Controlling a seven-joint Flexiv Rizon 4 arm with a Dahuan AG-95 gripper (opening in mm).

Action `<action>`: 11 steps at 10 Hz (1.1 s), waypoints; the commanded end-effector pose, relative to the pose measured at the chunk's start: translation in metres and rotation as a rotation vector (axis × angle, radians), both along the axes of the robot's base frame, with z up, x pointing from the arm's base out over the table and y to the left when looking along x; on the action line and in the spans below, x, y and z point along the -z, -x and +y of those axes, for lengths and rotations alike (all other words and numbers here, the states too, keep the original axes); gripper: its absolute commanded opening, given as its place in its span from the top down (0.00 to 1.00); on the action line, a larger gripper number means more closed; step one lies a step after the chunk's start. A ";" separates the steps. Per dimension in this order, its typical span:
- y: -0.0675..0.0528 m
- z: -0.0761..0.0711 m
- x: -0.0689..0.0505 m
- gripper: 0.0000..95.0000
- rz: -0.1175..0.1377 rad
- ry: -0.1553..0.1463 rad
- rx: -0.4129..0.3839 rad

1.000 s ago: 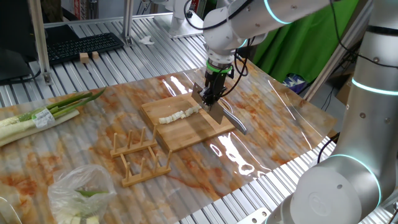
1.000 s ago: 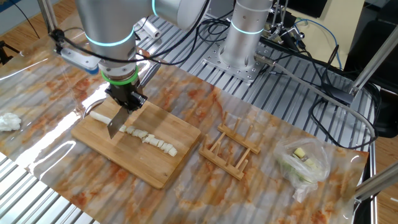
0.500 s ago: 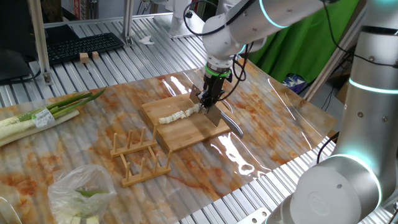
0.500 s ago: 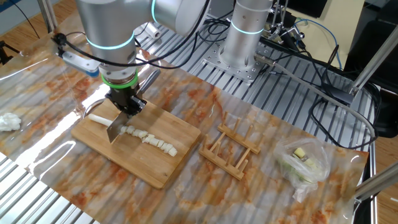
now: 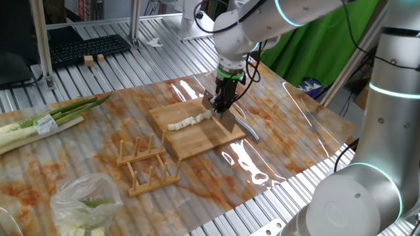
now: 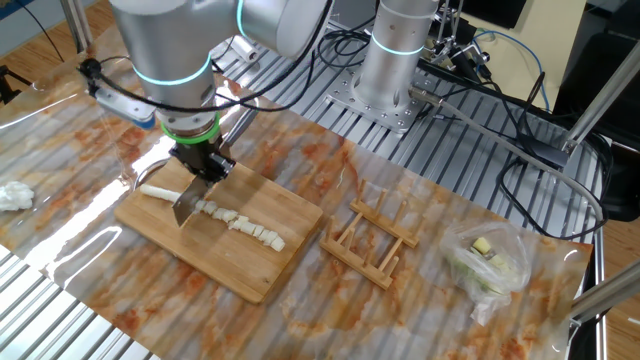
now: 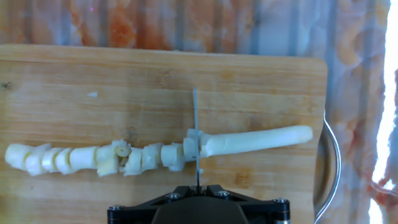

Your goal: Chop the scallions

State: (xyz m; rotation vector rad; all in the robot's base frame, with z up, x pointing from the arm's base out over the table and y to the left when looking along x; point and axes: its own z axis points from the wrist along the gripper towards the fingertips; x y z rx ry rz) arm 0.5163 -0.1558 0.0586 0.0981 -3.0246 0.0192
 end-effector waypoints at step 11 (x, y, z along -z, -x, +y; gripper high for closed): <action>-0.012 -0.013 -0.008 1.00 -0.013 0.011 -0.061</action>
